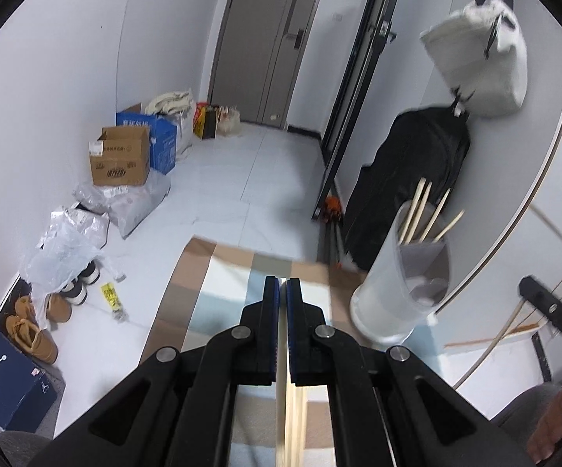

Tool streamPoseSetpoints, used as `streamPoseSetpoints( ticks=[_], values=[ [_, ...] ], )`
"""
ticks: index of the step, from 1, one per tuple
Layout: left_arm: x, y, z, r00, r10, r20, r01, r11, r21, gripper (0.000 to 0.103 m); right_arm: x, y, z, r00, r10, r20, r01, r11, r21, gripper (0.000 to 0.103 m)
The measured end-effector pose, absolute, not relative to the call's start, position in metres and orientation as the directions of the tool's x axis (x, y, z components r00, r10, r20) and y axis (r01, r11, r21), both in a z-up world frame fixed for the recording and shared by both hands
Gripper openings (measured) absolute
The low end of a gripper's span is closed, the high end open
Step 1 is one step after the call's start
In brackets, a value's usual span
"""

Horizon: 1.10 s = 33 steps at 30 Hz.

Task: Organize utensils
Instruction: 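Carry both held sticks up and over the white holder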

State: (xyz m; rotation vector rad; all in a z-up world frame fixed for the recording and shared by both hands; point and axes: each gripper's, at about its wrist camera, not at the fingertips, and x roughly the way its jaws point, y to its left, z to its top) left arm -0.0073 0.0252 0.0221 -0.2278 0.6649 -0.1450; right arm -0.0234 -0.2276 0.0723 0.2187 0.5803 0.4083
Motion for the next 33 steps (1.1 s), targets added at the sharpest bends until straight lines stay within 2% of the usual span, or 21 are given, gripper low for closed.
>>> streamPoseSetpoints(
  ticks=[17,33],
  values=[
    [0.055,-0.022,0.126,0.865,-0.310,-0.394,0.180,0.926,-0.333,0.000,0.033,-0.257,0.160,0.822,0.413,-0.392,-0.323,0.905,0.276,0.004],
    [0.106,-0.043,0.127,0.889,-0.289,-0.355,0.160,0.923,-0.351,0.000,0.105,-0.268,0.177,0.853,0.386,-0.350,-0.309,0.916,0.257,0.004]
  ],
)
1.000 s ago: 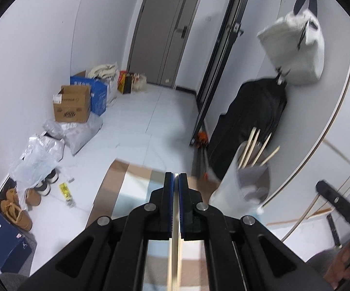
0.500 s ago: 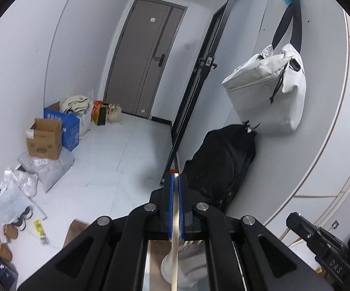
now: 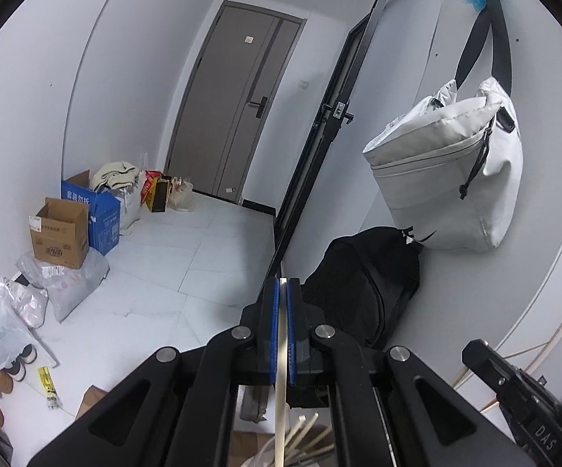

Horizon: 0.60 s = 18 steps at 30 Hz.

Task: Organize utensils
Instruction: 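Carry both held sticks up and over the white holder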

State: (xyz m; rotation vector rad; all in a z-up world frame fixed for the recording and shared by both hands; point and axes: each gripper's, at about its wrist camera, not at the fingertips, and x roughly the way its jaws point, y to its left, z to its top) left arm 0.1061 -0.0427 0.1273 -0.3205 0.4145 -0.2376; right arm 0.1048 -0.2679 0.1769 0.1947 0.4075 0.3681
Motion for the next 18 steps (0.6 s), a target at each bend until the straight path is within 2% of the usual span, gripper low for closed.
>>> streamPoseSetpoints(
  ticks=[13,18],
  values=[
    [0.123,-0.068,0.108,0.896,-0.299,-0.329,0.204,0.934,-0.293,0.000,0.137,-0.272,0.152,0.864,0.369,-0.342,-0.269,0.913,0.305,0.004],
    [0.124,-0.071,0.102,0.893,-0.303,-0.333,0.212,0.936,-0.283,0.000,0.142,-0.267,0.143,0.860,0.366,-0.355,-0.277,0.920,0.277,0.004]
  ],
)
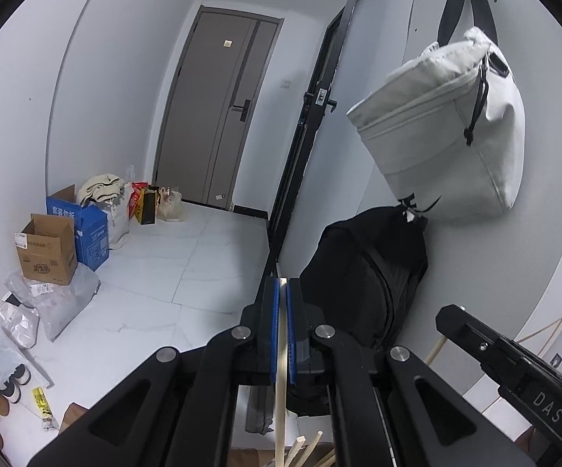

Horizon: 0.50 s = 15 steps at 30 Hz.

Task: Organize utensils
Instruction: 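Carry both held sticks up and over the white holder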

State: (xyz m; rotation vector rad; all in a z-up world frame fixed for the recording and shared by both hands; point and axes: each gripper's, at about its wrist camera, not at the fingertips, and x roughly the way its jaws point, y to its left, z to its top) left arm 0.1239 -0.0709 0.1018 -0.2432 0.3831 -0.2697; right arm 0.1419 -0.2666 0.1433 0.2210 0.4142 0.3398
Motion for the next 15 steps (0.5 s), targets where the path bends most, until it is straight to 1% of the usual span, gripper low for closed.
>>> streamPoseSetpoints(
  ticks=[9,15],
  values=[
    [0.122,-0.077,0.088,0.893,-0.302,-0.334,0.233,0.945,-0.231,0.000,0.142,-0.250,0.129,0.853,0.367,-0.370,-0.312,0.928,0.202,0.004],
    [0.117,-0.073,0.084,0.885,-0.321,-0.336,0.250,0.938,-0.238,0.000,0.147,-0.251,0.106,0.829,0.375,-0.414,-0.302,0.925,0.232,0.004]
  ],
)
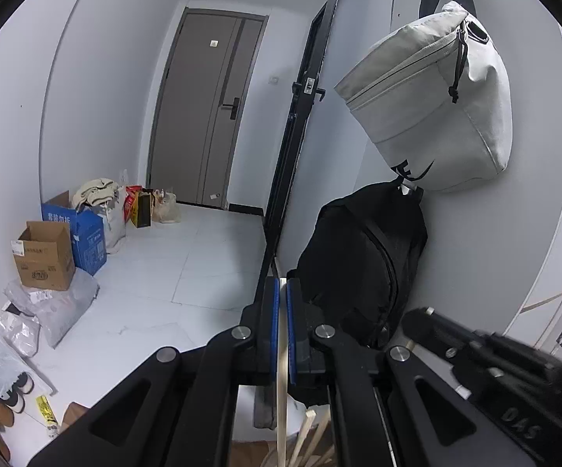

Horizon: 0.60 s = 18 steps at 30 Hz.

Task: Organize utensils
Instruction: 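Carry both held sticks up and over the white holder, then open both grippers to drop the sticks into the holder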

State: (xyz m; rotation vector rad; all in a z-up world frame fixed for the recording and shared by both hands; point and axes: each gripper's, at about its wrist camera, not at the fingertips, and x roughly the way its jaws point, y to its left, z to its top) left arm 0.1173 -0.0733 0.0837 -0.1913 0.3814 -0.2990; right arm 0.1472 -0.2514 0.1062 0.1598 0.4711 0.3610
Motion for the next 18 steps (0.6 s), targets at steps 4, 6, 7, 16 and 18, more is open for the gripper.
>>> streamPoseSetpoints(
  ticks=[4,6,7,16,18],
  values=[
    [0.113,-0.071,0.082,0.874,-0.343,-0.344,0.270,0.932,-0.242,0.000,0.146,-0.254,0.095,0.812,0.397,-0.427,-0.311,0.915,0.258,0.004],
    [0.111,-0.072,0.080,0.866,-0.354,-0.353,0.283,0.929,-0.238,0.000,0.144,-0.254,0.092,0.806,0.409,-0.429,-0.323,0.910,0.261,0.004],
    [0.112,-0.073,0.078,0.861,-0.361,-0.358,0.290,0.927,-0.237,0.000,0.144,-0.254,0.090,0.803,0.412,-0.431,-0.326,0.908,0.262,0.004],
    [0.113,-0.075,0.064,0.759,-0.475,-0.447,0.395,0.880,-0.264,0.000,0.147,-0.257,0.075,0.723,0.514,-0.462,-0.371,0.852,0.368,0.008],
    [0.113,-0.076,0.055,0.725,-0.493,-0.481,0.417,0.870,-0.264,0.000,0.146,-0.258,0.072,0.712,0.525,-0.466,-0.369,0.845,0.388,0.008]
  ],
)
